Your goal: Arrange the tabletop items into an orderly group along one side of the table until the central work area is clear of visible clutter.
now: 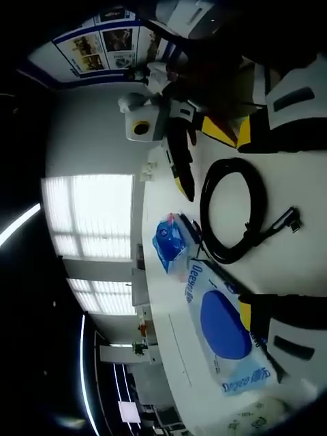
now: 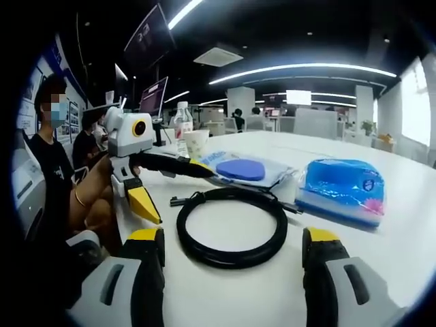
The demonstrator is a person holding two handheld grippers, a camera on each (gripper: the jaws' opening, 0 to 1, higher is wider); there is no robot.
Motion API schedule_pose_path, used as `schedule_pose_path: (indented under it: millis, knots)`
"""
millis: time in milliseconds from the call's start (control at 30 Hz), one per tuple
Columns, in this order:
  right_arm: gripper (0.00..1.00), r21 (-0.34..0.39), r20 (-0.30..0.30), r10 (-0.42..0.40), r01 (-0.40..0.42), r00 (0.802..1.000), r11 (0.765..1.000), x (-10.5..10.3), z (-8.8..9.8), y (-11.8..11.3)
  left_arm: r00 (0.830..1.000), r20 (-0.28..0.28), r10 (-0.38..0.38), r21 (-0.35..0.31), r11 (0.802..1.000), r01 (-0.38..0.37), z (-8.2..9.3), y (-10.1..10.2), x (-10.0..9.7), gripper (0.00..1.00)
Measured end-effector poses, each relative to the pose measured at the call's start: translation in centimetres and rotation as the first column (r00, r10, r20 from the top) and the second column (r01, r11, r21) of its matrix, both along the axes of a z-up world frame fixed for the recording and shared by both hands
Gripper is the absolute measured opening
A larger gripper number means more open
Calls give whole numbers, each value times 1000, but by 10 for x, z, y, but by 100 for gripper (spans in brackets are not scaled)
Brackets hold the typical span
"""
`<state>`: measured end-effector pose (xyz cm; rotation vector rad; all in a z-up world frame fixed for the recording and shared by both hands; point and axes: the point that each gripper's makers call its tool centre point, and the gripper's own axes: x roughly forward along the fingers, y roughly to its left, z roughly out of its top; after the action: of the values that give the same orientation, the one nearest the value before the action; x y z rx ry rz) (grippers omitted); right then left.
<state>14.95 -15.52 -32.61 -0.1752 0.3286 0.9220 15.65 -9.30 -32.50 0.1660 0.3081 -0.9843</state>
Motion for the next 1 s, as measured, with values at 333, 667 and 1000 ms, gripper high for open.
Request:
schedule_pose_path:
  millis: [333,667,1000]
  knots:
    - [84,-3,1,-9,9,1000,1000,-1,-2,-1,999,-1,34,-29,999,-34,4,11,3,89]
    - [91,41,12,-15,15,1000,999,-2,14,2,998,19,65,-71,995,-64,20,20,0,95]
    - [94,72,5,-31,31,999,997,0,18,5,993,4,115,-116,987,-113,33,32,-1,100]
